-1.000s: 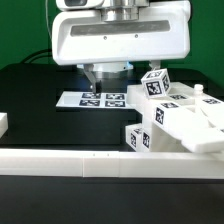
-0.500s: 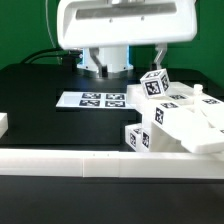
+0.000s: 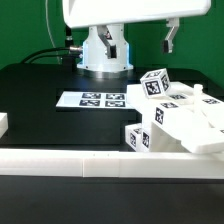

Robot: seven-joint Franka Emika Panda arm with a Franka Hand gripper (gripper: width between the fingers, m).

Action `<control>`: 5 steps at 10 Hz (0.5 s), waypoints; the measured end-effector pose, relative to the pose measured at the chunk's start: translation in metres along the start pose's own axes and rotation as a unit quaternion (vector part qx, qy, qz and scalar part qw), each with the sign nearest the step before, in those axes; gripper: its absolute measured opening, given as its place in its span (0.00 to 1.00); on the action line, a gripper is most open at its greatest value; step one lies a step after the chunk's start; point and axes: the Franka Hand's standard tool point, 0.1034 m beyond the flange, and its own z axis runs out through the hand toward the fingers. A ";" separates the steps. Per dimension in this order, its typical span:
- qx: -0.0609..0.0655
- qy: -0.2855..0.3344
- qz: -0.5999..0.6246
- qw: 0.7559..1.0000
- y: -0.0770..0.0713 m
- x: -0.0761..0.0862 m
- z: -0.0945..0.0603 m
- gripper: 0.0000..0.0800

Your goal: Assemble chair

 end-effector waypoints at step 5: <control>0.004 0.015 -0.033 0.999 -0.013 0.028 0.025 0.81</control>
Offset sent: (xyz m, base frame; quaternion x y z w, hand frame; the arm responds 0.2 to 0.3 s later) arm 0.0246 0.0298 -0.0156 0.0463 0.0387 -0.0401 0.9974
